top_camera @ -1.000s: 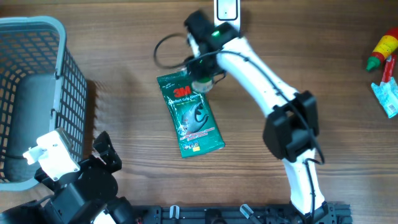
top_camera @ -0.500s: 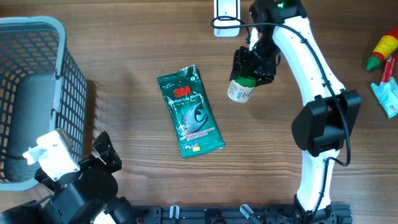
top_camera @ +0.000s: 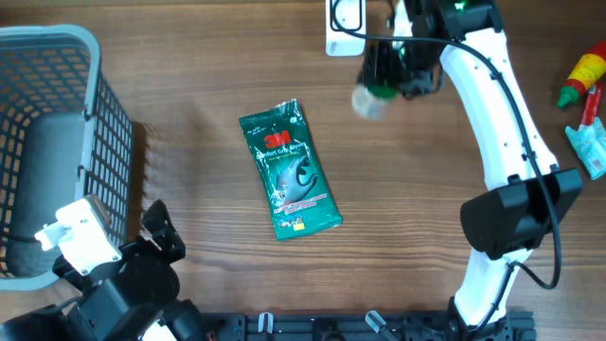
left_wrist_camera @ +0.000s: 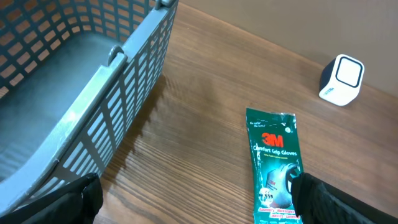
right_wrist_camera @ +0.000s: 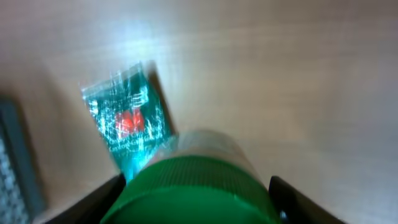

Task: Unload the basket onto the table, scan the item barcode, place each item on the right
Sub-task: 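Carry the green-lidded jar up to the white scanner, then move the jar to the right edge and release it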

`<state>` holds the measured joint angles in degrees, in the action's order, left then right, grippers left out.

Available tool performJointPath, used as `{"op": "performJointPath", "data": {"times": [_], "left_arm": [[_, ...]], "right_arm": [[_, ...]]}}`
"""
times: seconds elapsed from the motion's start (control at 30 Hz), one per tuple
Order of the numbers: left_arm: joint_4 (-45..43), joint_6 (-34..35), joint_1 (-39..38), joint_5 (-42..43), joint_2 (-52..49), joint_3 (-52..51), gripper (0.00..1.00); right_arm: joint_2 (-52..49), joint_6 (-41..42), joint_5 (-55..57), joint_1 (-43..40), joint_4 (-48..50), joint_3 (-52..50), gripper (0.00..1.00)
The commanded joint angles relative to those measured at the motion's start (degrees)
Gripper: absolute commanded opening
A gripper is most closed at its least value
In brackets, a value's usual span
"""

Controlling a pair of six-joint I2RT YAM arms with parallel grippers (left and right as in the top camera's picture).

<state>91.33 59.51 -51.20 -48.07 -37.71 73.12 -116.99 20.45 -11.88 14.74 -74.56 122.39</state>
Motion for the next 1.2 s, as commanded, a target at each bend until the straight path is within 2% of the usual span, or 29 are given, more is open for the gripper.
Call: {"op": "performJointPath", "data": {"times": [0.0,0.07,0.17,0.43,0.63,0.73,0.9,1.17], "left_arm": [[0.04,0.96,0.22,-0.33,-0.15,0.00,1.00],[0.04,0.96,0.22,-0.33,-0.15,0.00,1.00],[0.04,0.96,0.22,-0.33,-0.15,0.00,1.00],[0.04,0.96,0.22,-0.33,-0.15,0.00,1.00],[0.04,0.96,0.22,-0.33,-0.15,0.00,1.00],[0.04,0.96,0.22,-0.33,-0.15,0.00,1.00],[0.04,0.98,0.22,-0.33,-0.15,0.00,1.00],[0.04,0.96,0.22,-0.33,-0.15,0.00,1.00]], "right_arm": [[1.05,0.61,7.17,-0.09,8.81,0.87,0.47],[1.05,-0.35,7.26,0.02,14.43,0.85,0.47],[0.90,-6.86,7.21,0.42,23.08,0.44,0.41],[0.76,-18.10,4.85,0.50,46.31,-9.03,0.41],[-2.86,-25.03,1.97,0.50,75.93,-19.41,0.41],[-6.43,-24.98,2.45,0.50,89.70,-22.56,0.41],[-13.79,-25.16,3.39,0.50,101.81,-22.99,0.43],[-19.06,-24.96,3.32,0.50,112.28,-22.99,0.43]]}}
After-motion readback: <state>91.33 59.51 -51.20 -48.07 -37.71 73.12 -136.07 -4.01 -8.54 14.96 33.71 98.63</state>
